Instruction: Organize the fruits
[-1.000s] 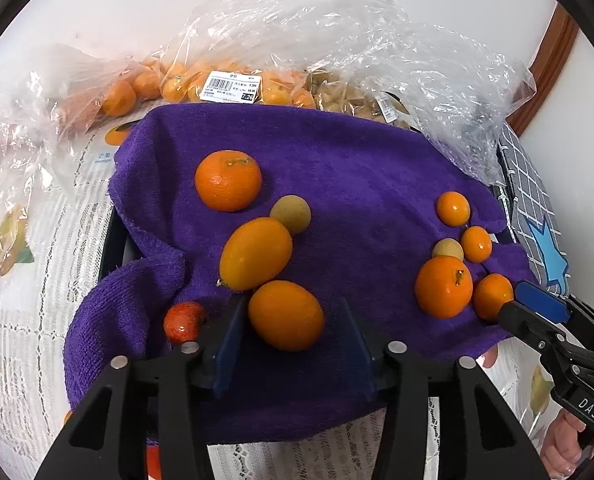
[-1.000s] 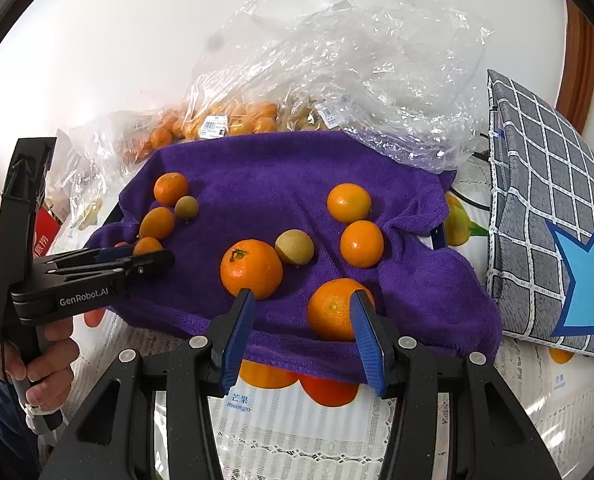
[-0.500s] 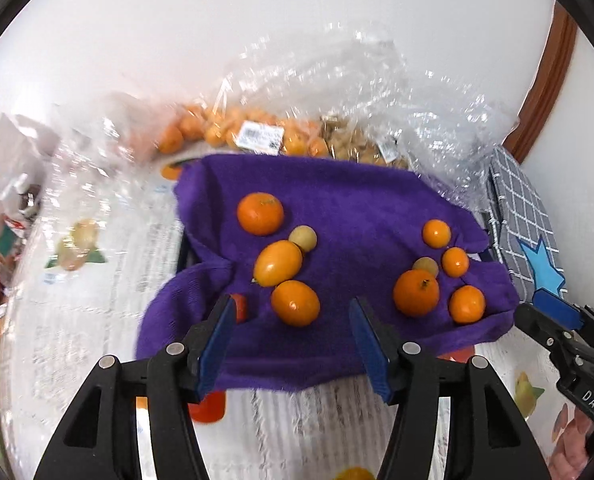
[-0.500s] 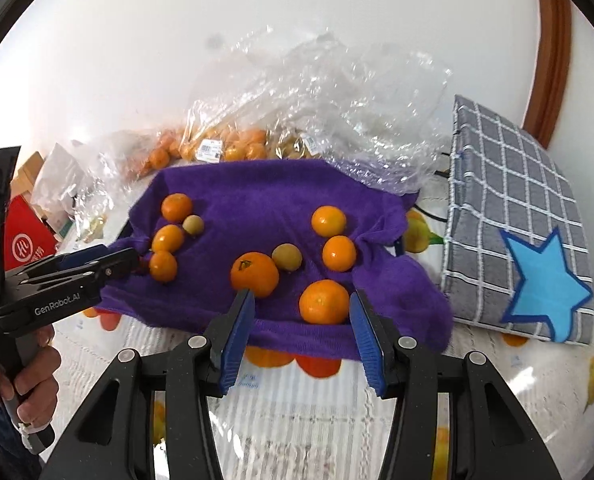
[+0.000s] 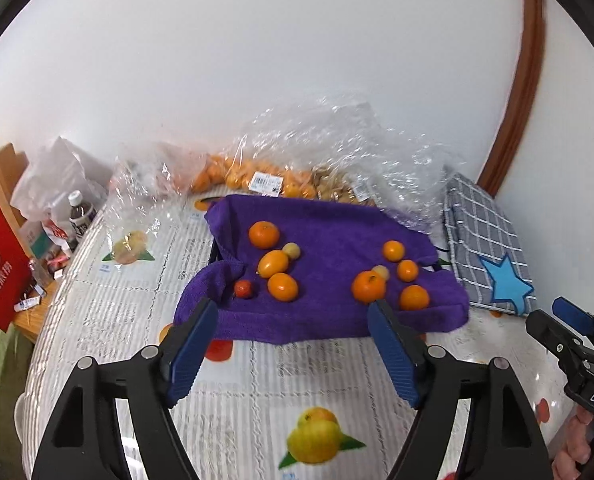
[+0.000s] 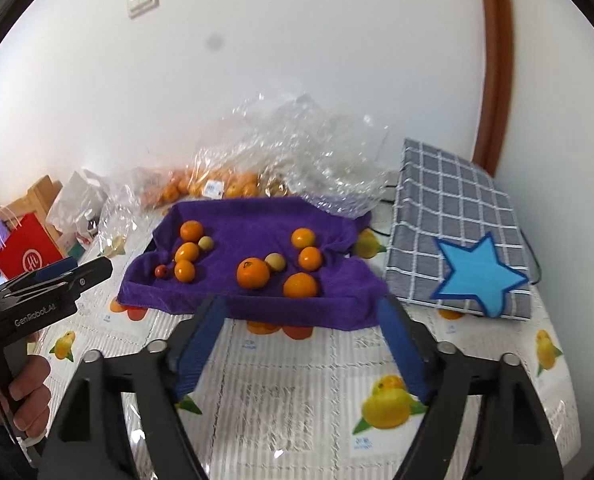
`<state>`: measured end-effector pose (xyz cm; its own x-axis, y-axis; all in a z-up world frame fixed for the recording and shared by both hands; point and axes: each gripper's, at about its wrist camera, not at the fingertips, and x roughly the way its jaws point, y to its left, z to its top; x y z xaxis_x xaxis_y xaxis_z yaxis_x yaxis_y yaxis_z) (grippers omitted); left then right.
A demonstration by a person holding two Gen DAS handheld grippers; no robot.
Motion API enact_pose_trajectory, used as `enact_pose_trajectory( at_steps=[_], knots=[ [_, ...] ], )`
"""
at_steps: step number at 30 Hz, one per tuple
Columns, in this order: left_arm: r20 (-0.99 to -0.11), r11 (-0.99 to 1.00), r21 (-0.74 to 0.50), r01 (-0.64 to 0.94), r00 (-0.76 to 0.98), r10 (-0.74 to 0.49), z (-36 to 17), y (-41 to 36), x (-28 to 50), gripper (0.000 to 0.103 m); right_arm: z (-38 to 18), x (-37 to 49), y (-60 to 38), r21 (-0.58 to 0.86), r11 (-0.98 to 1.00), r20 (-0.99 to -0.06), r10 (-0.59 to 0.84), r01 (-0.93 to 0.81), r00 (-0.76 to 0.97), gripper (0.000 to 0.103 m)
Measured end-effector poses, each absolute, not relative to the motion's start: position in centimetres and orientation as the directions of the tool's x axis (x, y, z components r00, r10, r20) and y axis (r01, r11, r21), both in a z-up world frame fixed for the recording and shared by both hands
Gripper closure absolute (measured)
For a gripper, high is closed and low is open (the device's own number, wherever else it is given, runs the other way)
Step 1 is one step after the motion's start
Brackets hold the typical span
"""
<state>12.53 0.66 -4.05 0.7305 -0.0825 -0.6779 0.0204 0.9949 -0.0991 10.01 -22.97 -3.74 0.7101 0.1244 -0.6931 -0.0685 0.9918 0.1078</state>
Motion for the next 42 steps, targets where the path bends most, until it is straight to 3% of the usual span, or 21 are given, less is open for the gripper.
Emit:
enact_pose_trajectory(
  at_steps=[12,42],
  knots=[
    [-0.61,0.996,-0.063,0.057,0.788,-0.084,-2.1,-1.4,4.8,0.017,-1.8,2.7,-25.2,0.099,0.995,-0.643,0.079,-0.019,0.762,0.007],
    [-0.587,0.999,-0.035,0.022,0.809,-0.038,-1.8,-0.7,2.1,0.015,-1.4,-0.3,-26.1,0.064,0.998,-0.634,0.04,0.001,0.772,0.006]
  ],
)
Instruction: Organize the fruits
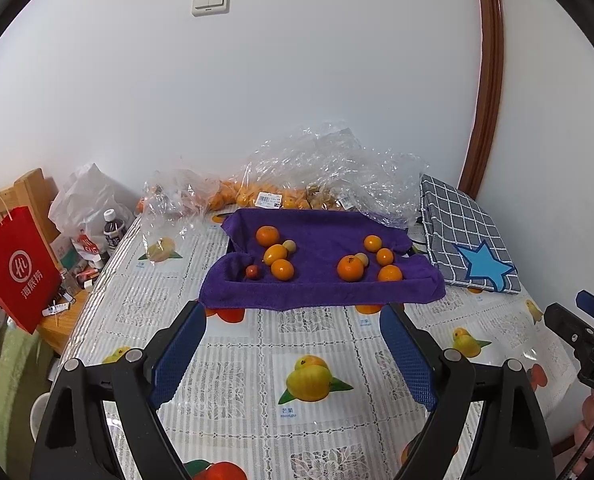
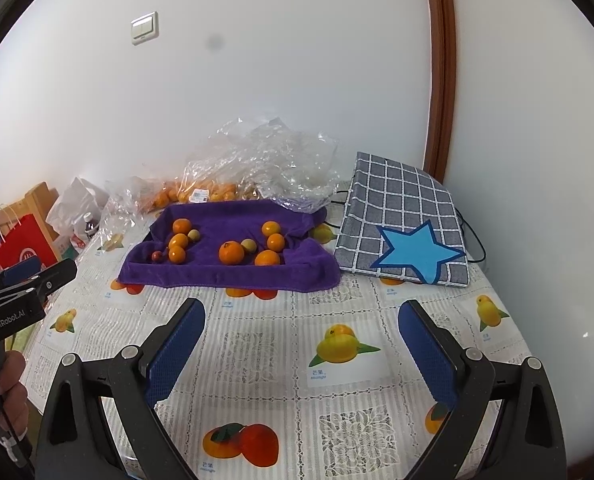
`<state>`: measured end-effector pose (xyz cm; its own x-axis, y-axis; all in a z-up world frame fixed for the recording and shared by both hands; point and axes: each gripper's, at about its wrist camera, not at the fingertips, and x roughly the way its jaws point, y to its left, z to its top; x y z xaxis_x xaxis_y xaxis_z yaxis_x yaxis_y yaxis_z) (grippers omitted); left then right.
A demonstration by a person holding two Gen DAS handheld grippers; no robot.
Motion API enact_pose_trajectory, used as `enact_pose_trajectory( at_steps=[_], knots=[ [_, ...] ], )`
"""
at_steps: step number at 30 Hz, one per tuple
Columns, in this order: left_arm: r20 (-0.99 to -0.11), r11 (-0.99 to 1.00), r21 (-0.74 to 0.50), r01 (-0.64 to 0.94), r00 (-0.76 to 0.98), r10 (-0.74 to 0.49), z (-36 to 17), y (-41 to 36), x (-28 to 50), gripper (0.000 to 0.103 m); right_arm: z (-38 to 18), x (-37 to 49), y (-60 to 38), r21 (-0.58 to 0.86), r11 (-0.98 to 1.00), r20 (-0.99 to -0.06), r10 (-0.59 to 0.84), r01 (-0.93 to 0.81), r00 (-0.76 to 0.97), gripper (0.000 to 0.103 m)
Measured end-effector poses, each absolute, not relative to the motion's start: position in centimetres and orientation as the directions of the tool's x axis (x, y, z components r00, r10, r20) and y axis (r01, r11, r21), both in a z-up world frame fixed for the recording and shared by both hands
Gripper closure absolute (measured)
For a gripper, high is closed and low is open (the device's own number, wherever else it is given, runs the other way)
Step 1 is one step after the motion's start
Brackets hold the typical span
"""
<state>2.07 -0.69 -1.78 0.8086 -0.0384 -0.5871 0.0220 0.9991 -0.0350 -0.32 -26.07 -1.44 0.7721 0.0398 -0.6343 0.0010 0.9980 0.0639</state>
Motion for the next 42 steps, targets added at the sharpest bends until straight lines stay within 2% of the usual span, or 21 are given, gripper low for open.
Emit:
enact_pose_trajectory(
  at_steps=[42],
  knots=[
    [-0.57,0.999,-0.037,0.024,0.821,-0.041,-1.16,-0.57,1.62,0.015,-0.79,-1.03,-25.74,0.066,0.998,-0.618,0.035,0.007,0.786,0.006]
  ],
)
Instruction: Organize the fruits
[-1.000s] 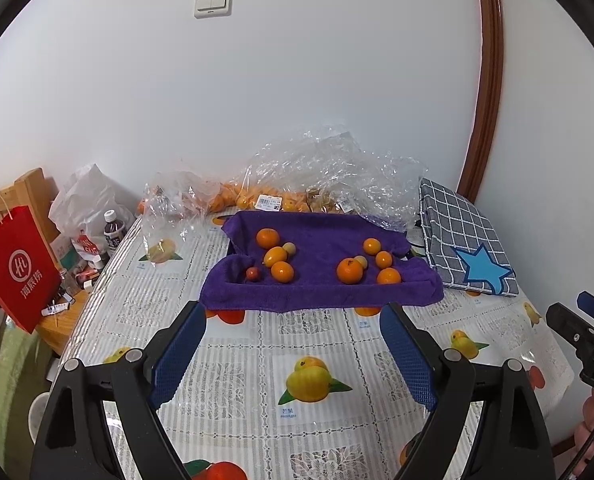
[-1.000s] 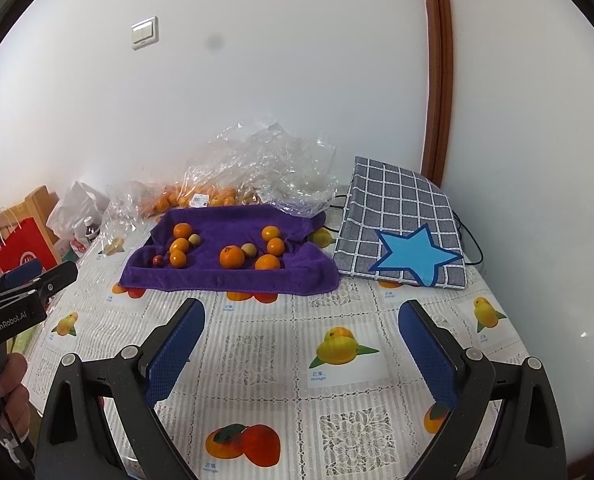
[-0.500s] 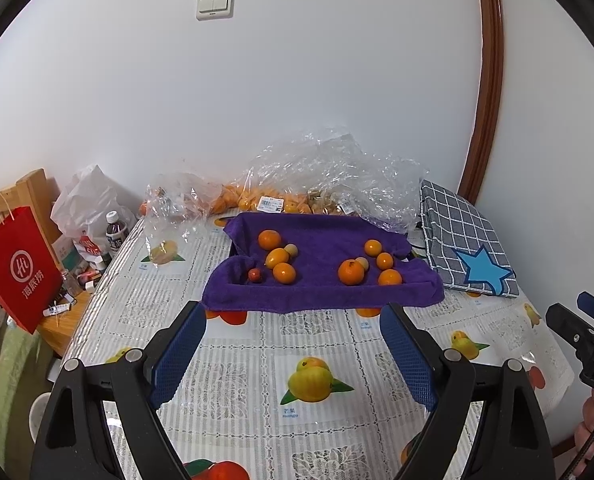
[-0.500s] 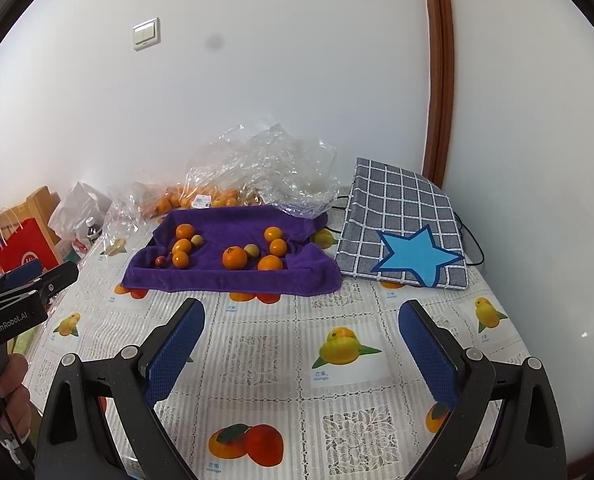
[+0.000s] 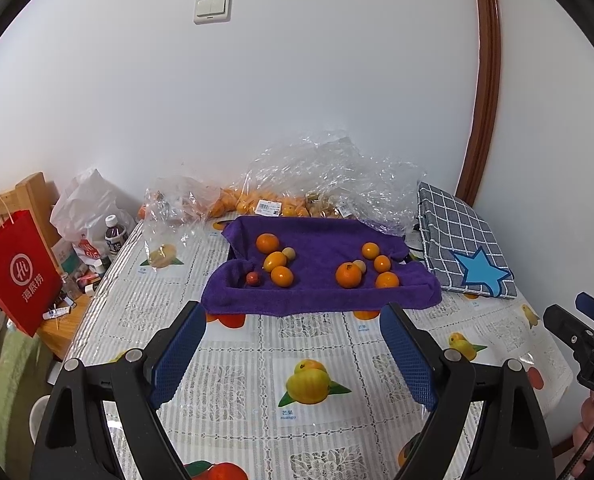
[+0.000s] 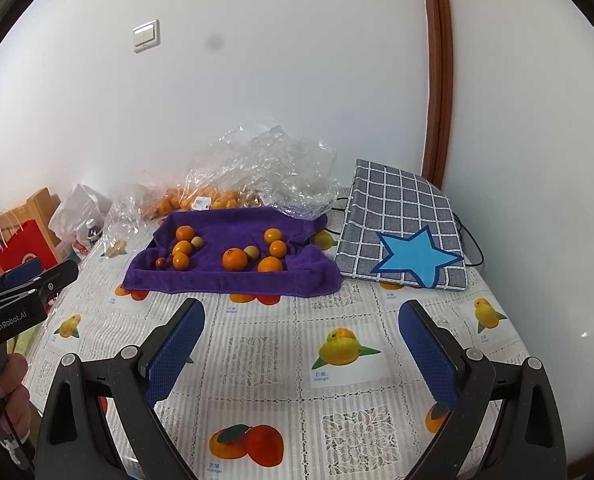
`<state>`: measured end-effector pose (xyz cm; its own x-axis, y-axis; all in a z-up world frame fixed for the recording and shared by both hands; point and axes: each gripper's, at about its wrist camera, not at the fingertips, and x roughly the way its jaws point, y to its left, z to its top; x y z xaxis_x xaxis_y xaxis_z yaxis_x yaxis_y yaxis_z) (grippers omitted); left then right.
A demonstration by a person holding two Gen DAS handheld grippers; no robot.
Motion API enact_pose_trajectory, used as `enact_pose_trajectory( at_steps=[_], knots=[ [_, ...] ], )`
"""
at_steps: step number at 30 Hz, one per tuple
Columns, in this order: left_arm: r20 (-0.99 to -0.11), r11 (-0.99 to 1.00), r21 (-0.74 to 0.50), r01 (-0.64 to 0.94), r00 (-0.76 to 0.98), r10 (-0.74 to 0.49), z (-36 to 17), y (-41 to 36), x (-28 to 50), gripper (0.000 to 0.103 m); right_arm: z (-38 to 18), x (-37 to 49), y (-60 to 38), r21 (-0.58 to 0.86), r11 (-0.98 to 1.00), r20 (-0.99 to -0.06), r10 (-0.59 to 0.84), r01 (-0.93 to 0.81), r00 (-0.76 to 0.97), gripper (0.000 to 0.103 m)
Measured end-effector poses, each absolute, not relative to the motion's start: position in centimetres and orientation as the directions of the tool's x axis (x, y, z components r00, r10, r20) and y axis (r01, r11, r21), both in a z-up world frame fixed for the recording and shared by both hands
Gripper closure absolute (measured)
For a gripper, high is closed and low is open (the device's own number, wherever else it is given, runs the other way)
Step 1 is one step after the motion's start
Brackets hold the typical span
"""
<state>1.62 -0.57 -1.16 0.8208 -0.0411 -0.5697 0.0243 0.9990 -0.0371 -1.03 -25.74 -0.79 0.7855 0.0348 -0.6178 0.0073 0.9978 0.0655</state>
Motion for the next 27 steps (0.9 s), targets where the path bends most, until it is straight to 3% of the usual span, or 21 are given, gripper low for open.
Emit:
enact_pose_trajectory(
  at_steps=[27],
  knots=[
    [-0.56,0.999,-0.037,0.026,0.827,-0.043,-0.59,-0.59,1.56,0.015,-0.35,-1.11,-26.0,0.067,0.998,-0.609,0.038,0.003,0.792,0.006]
  ],
)
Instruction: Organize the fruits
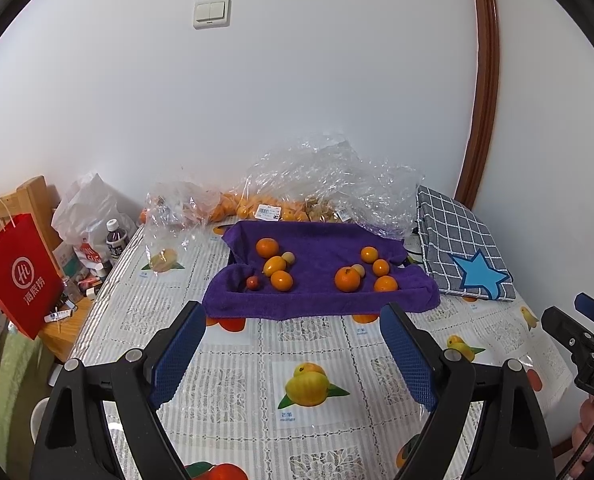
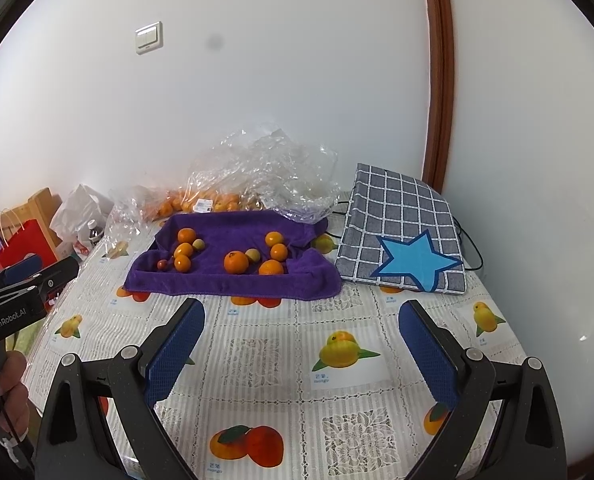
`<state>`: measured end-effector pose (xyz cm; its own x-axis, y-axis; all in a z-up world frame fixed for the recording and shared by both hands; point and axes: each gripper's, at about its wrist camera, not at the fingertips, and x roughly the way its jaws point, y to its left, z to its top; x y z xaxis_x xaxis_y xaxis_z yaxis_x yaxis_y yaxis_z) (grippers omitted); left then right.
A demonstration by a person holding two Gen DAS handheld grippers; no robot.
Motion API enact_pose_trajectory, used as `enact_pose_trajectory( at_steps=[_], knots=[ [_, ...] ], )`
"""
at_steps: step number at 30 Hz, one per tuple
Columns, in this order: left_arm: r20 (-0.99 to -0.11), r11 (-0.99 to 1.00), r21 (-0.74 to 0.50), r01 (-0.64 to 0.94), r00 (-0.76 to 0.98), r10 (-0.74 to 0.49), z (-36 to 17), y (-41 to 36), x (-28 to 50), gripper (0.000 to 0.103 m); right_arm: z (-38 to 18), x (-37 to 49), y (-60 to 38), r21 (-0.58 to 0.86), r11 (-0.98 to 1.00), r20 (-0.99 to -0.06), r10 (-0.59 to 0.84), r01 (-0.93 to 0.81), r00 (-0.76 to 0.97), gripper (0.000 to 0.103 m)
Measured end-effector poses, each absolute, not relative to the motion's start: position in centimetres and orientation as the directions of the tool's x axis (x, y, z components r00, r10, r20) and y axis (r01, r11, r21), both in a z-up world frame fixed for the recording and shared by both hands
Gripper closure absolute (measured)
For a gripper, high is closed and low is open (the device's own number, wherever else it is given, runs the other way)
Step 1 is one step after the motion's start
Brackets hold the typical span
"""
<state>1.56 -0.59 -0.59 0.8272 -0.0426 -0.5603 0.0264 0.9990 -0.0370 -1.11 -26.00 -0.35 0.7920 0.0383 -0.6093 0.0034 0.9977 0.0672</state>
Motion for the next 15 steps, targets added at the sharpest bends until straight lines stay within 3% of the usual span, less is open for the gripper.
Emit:
enact_pose_trajectory(
  at_steps=[15],
  knots=[
    [-0.553,0.999,-0.037,0.02,0.832,-0.037,-0.34,-0.61,1.44,0.015,-0.15,-1.21,-26.02,0.068,0.998,-0.606,0.04,0.002,0.794,0.006]
  ],
)
